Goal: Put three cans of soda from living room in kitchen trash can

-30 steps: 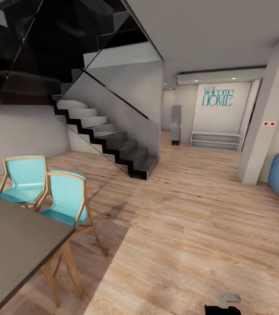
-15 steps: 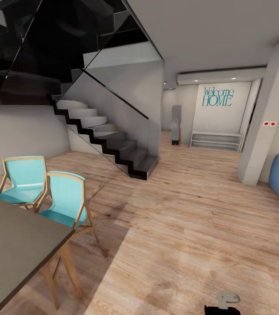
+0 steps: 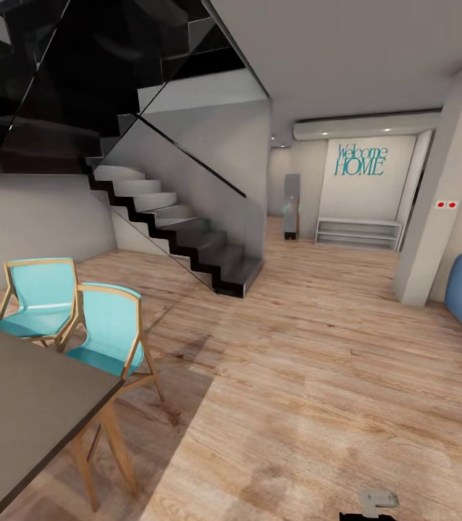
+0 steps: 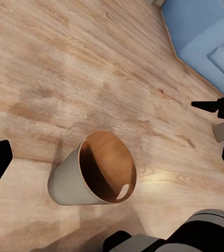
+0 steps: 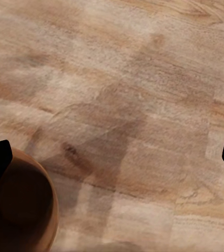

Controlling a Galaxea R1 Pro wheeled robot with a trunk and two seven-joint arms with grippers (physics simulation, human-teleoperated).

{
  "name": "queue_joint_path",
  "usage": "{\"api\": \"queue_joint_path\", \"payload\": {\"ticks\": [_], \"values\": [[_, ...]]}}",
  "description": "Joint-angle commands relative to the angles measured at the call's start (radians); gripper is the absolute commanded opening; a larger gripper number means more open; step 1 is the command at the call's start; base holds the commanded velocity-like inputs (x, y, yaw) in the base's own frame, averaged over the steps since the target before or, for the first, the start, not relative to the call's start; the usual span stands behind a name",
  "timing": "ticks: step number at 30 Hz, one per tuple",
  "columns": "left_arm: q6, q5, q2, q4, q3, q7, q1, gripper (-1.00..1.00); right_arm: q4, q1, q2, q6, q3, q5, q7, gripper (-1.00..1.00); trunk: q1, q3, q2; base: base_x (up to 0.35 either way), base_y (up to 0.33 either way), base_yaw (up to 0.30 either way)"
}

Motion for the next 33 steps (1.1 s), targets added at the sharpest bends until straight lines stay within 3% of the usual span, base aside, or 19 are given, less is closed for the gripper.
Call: {"api": "queue_joint_path", "payload": {"ticks": [1, 33], "values": [[0.0, 0.0, 0.0, 0.0, 0.0, 0.0, 0.0, 1.0, 0.0, 0.0, 0.0, 0.0, 0.0, 0.0, 0.0, 1.0, 0.0, 0.0, 0.0, 0.0, 0.0, 0.0], [0.0, 0.0, 0.0, 0.0, 0.0, 0.0, 0.0, 1.0, 0.002, 0.0, 0.0, 0.001, 0.0, 0.0, 0.0, 1.0, 0.004, -0.006, -0.007, 0.0, 0.0, 0.0]]}}
